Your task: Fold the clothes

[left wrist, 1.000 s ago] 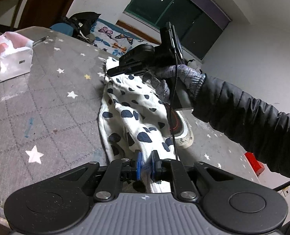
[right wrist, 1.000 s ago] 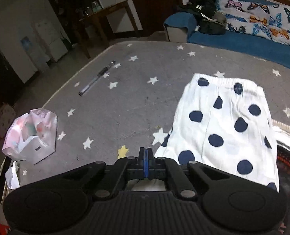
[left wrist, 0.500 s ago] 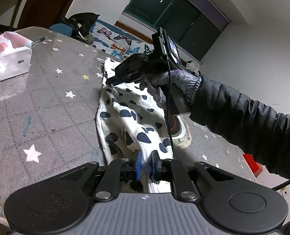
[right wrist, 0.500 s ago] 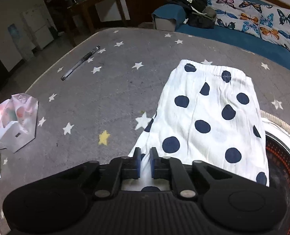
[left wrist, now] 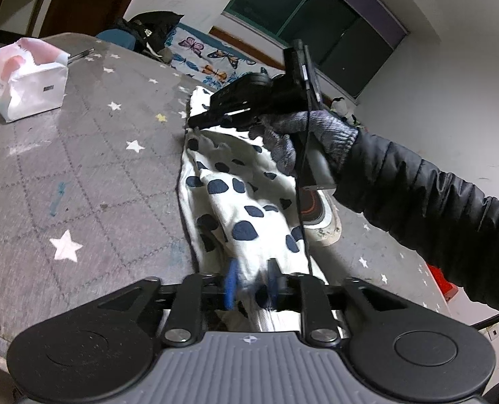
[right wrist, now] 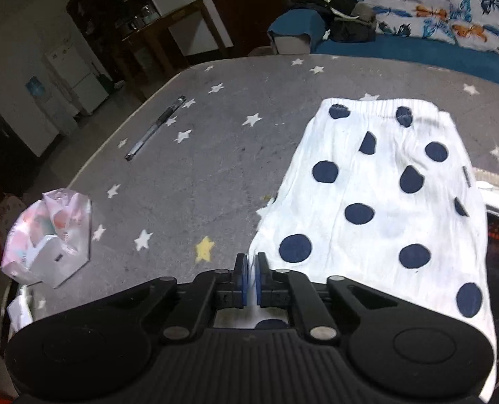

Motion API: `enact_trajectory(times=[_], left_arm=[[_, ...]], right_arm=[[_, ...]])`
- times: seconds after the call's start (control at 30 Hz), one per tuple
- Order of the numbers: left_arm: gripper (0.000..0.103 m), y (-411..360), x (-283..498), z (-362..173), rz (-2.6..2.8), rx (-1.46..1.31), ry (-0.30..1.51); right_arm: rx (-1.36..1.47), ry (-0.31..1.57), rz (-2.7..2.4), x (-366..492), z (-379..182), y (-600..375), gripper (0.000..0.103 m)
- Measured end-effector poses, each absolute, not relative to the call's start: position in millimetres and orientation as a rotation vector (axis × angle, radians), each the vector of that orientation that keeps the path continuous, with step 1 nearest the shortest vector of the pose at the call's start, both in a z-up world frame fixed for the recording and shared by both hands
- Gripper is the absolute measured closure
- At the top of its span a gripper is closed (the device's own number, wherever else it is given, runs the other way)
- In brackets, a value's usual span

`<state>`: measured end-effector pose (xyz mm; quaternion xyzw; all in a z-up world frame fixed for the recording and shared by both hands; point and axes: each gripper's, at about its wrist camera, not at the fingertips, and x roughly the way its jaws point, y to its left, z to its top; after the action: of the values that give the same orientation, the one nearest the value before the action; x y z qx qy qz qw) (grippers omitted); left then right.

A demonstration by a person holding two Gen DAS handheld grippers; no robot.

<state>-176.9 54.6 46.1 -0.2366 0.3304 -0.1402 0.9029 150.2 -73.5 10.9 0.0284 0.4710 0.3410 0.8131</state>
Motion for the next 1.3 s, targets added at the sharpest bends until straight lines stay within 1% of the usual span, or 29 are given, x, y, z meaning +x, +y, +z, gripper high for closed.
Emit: enact_trajectory(times=[0.13,0.17,0.2,0.3,0.7,0.83,0.9,0.97,1.13,1.3], left_arm=[[0.062,56,-179,49,-0.286,-0.475,0.675],[0.059,57,-181,50,-0.288,-0.474,0.669],[0.058,58,-182,51,-0.292,-0.47,0.665],[0.057,59,-184,53,-0.301,-0.462,0.659],[0.057,54,-183,49,-0.324,-0.482,0.686],[0.057,52,-181,47,-0.328,-0.491,0.703],[0.057,52,-180,47,-0.329,-0.493,0.703],[0.057,53,-180,50,-0.328,-0.491,0.689],[0.057,55,-177,57,-0.324,-0.486,0.652],[0.059,57,-175,65,-0.32,-0.481,0.615]], right_arm=[[0.072,1.005,0.749,146,21,-82,0.095],[0.069,1.004,0.754,144,24,-84,0.095],[0.066,1.003,0.76,143,27,-86,0.095],[0.03,1.006,0.757,134,32,-97,0.095],[-0.157,1.052,0.88,64,21,-96,0.094],[-0.193,1.026,0.943,55,31,-85,0.088],[-0.207,0.992,0.948,56,45,-85,0.078],[-0.223,0.957,0.95,57,61,-88,0.074],[-0.302,0.902,0.941,53,91,-104,0.071],[-0.386,0.913,0.948,34,94,-121,0.066]])
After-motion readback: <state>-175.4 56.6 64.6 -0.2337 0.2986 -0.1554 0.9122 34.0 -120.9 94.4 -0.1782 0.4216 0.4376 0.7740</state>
